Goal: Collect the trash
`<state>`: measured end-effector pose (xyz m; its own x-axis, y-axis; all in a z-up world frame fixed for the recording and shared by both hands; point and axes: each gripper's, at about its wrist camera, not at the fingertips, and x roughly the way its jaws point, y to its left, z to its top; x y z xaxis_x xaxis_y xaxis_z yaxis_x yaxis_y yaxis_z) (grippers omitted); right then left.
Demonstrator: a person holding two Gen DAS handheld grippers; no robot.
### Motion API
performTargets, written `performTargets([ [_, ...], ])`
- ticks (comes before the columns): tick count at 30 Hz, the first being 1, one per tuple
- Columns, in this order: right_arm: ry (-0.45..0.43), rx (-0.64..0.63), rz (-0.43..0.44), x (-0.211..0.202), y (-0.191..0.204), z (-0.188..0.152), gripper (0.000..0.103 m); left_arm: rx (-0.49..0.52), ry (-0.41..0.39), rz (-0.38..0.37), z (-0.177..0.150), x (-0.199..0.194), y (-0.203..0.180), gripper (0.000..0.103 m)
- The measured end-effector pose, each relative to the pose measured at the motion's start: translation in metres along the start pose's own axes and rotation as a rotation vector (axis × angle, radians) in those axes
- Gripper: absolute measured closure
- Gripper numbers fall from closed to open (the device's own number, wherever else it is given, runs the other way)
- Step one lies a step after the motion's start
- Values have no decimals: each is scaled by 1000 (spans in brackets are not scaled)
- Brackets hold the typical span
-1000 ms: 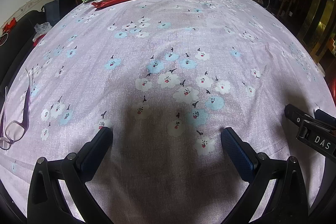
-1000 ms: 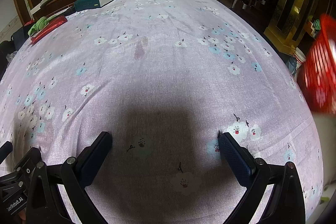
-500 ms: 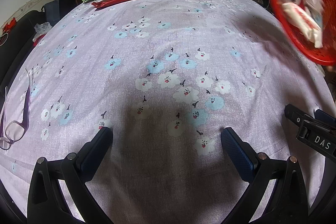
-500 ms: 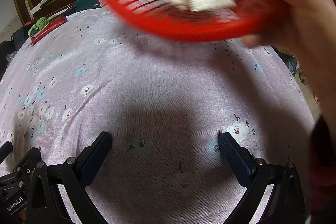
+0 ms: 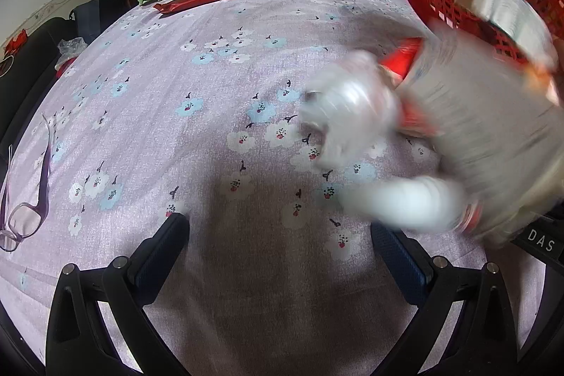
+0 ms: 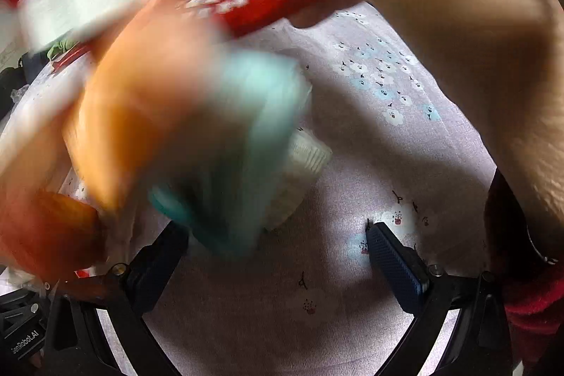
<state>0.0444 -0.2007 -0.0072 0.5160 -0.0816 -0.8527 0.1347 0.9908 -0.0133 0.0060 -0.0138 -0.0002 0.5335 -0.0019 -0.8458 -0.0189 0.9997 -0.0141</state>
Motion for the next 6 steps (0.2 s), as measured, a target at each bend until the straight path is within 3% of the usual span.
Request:
performTargets([
  [6,0,0,0,-1,-1,2,0,0,0,0,0,0,0,0],
])
